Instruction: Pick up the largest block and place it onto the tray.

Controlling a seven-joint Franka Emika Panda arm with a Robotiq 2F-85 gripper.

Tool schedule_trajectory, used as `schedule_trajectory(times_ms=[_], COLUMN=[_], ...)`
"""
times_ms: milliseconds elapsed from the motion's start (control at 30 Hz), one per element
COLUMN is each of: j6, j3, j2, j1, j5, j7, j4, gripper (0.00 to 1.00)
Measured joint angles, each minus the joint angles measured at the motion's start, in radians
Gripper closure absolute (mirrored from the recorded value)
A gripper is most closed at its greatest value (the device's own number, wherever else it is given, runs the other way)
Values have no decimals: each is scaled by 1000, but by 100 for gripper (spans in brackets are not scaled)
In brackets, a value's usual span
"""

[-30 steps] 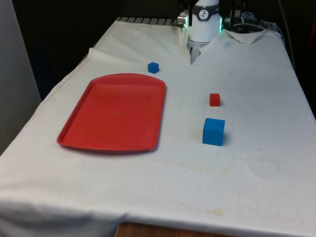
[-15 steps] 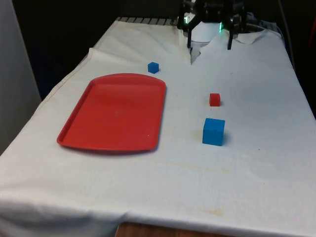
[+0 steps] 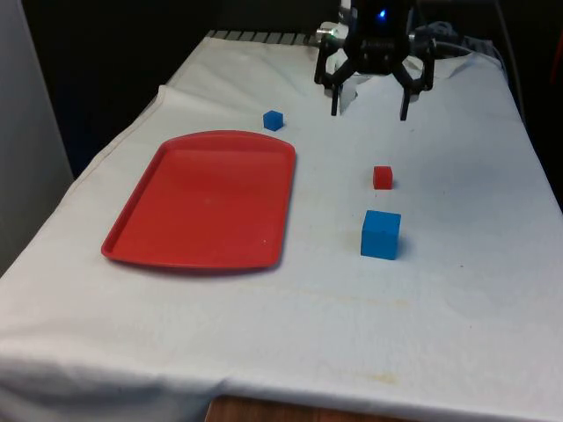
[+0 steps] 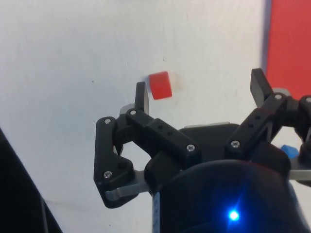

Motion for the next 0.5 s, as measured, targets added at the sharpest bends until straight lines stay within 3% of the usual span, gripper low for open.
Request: schedule_trajectory(times_ms=[500], j6=[94], j3=[9], j2=[89], j1=[0], j5=[38], j7=[-1], j4=[41], gripper=[0])
